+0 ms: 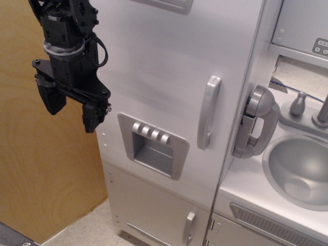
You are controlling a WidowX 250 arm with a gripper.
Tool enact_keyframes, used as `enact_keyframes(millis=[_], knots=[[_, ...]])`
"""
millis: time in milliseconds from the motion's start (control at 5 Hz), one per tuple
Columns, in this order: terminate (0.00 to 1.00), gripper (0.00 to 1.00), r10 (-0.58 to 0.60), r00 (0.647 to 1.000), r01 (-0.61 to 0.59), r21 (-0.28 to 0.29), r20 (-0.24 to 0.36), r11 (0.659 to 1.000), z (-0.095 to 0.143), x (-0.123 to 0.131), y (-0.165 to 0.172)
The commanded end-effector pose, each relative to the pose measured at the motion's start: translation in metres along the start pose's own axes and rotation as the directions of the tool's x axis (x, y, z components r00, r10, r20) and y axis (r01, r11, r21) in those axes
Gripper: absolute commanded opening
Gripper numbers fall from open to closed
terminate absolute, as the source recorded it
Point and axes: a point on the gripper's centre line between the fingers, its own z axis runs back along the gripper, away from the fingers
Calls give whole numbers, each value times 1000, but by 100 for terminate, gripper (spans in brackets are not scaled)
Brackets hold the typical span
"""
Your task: Open fridge
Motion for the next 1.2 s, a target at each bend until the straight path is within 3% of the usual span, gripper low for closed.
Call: enact_keyframes(millis=[0,200,600,800,1000], knots=[[0,100,0,1000,0,0,0,1000,0,0,0],[0,100,3,1000,-2,-68,22,998,11,9,-30],[0,100,-52,989,68,-110,136,992,50,47,-109],[0,100,-94,979,124,-162,182,979,51,56,-134],[0,100,-140,949,169,-80,282,982,42,68,-154]])
